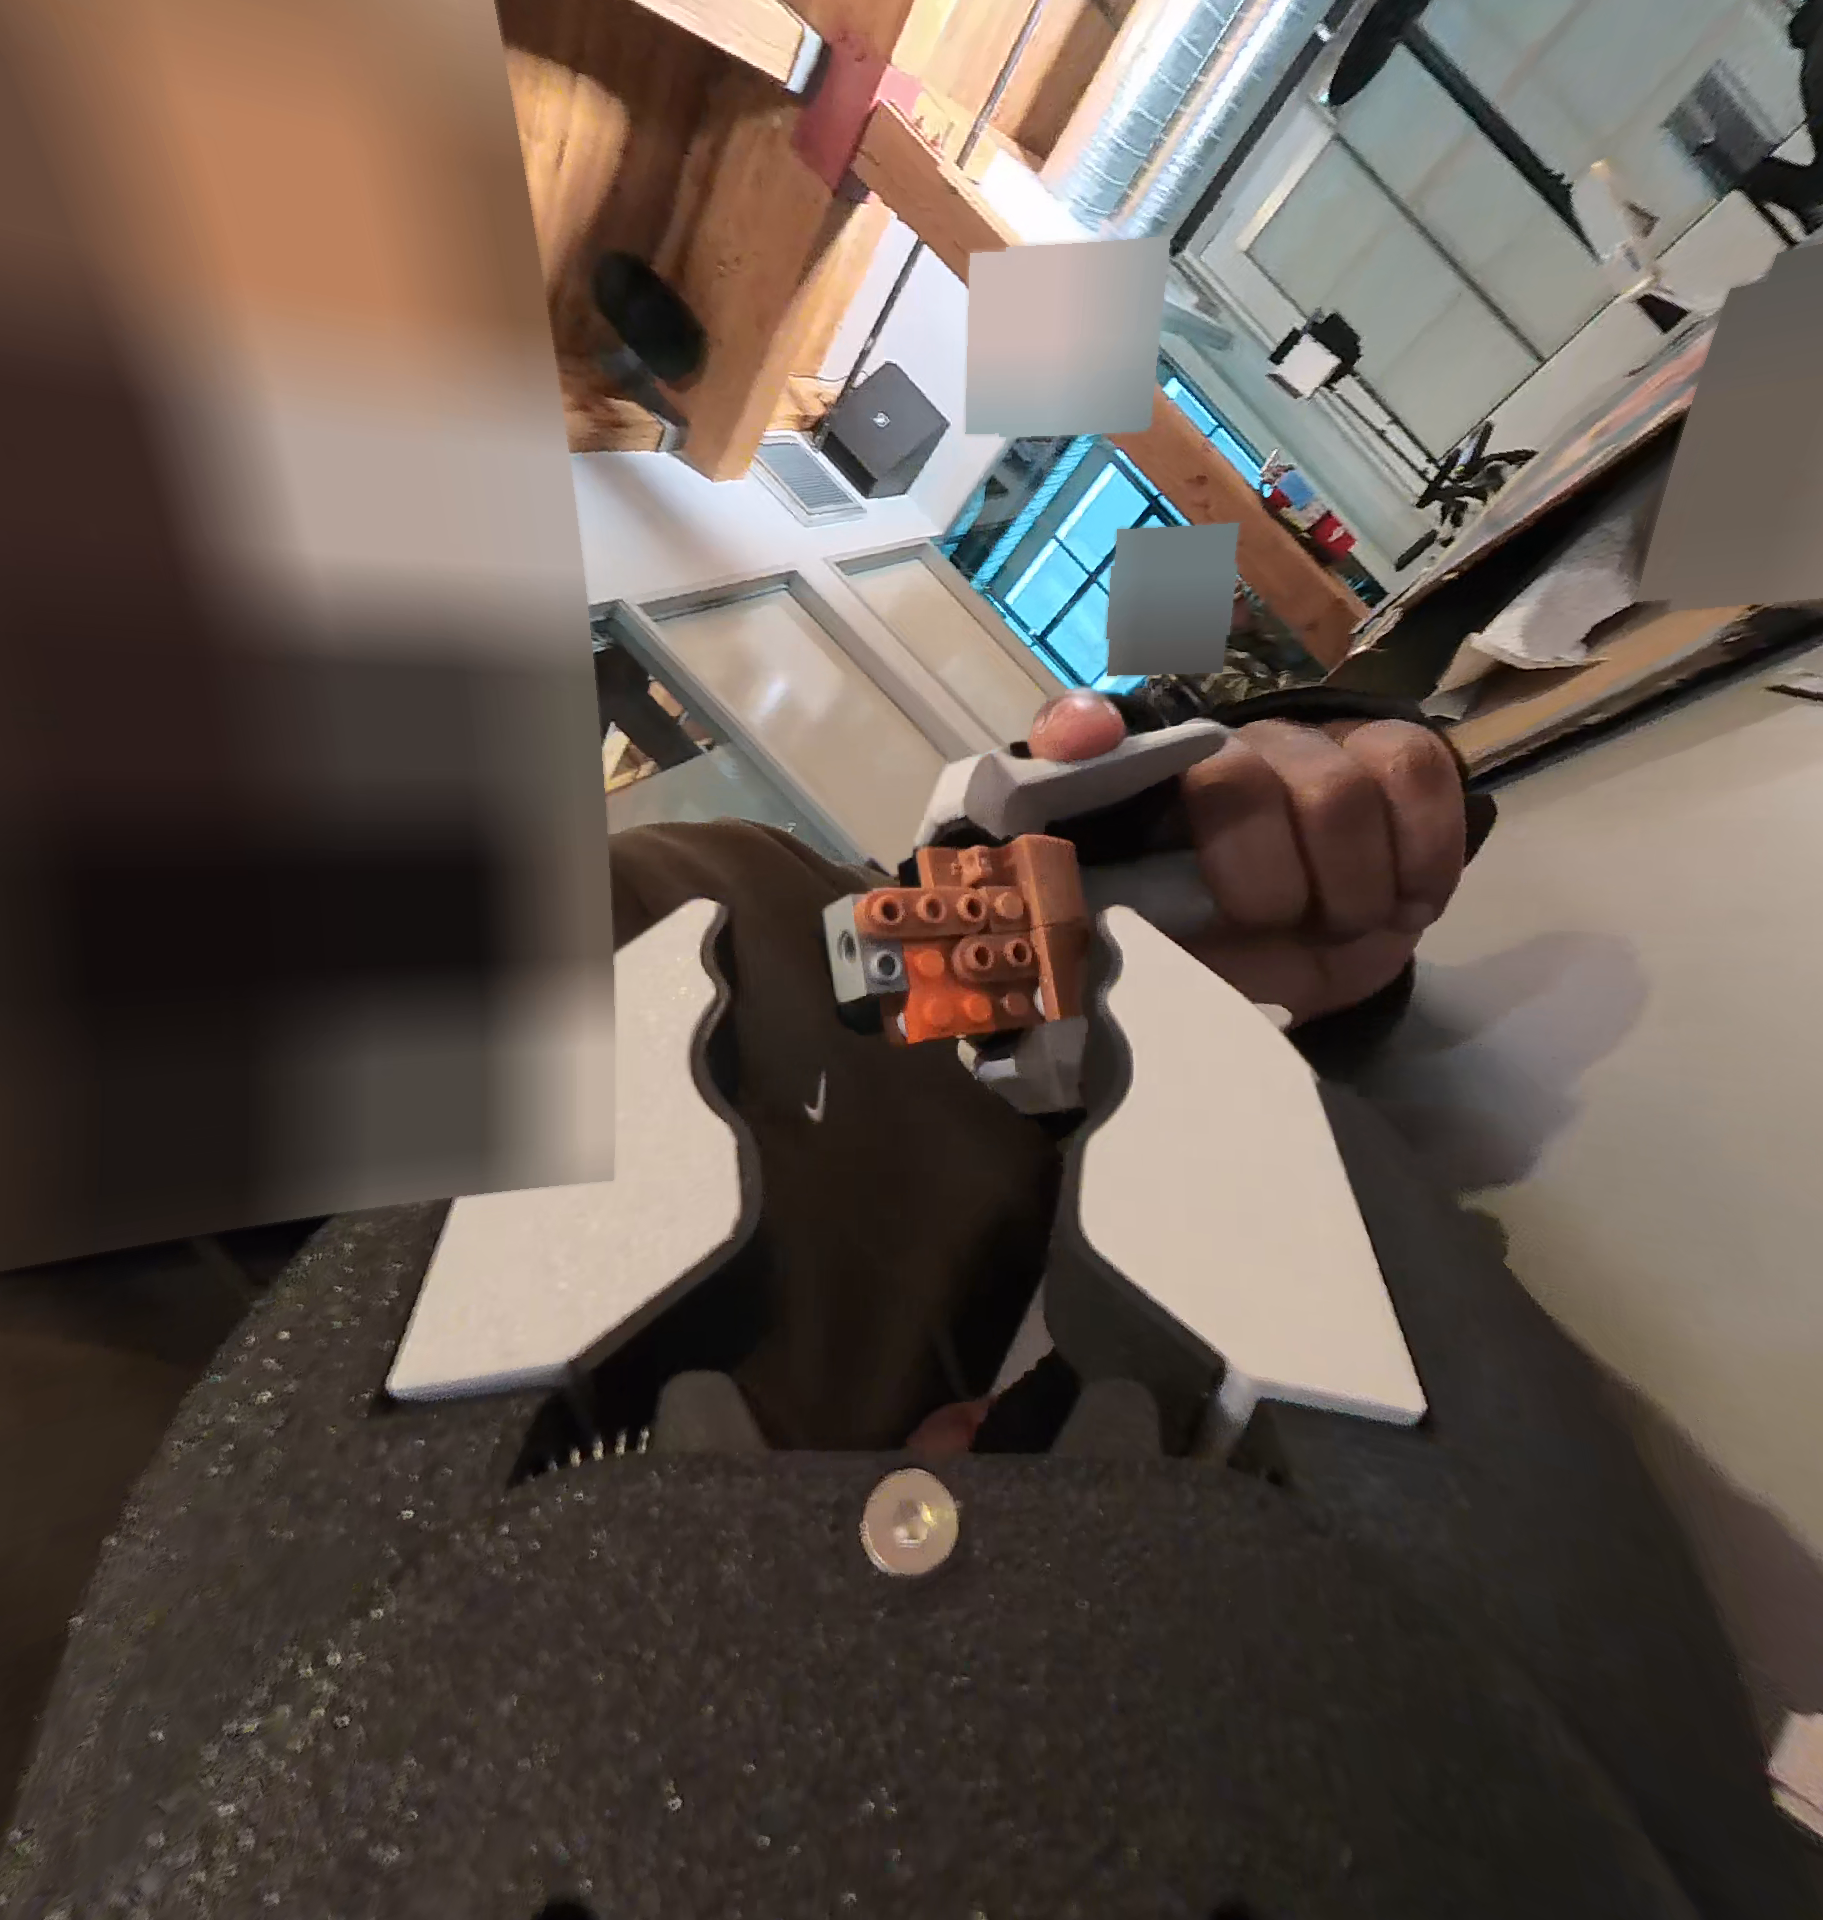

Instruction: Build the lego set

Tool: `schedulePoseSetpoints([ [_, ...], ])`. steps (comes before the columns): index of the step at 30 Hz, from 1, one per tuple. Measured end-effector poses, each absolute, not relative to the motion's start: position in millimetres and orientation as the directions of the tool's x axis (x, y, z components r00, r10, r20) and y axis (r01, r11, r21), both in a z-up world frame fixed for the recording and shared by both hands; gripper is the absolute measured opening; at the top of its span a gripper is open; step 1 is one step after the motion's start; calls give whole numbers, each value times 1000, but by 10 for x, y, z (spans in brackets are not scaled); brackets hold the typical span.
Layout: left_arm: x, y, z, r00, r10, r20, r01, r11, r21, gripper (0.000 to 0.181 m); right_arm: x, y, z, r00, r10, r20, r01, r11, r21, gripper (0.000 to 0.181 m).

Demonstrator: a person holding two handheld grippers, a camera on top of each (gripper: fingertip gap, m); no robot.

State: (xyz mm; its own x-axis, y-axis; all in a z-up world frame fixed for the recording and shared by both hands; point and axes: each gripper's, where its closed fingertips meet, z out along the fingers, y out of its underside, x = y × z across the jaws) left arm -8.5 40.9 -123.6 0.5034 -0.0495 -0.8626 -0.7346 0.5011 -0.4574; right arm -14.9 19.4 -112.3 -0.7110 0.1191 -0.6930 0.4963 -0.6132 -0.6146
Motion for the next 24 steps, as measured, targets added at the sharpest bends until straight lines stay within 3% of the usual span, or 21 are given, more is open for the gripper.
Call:
schedulePoseSetpoints([
  [19,190,215,-1119,449,18,-893,-713,610,-346,37,83,-24,-1089,-723,-133,-678,631,-529,-568,61],
  [24,199,217,-1138,445,11,-895,-711,612,-346,37,85,-54,-1098,-725,-111,-680,624,-525,-579,58],
])
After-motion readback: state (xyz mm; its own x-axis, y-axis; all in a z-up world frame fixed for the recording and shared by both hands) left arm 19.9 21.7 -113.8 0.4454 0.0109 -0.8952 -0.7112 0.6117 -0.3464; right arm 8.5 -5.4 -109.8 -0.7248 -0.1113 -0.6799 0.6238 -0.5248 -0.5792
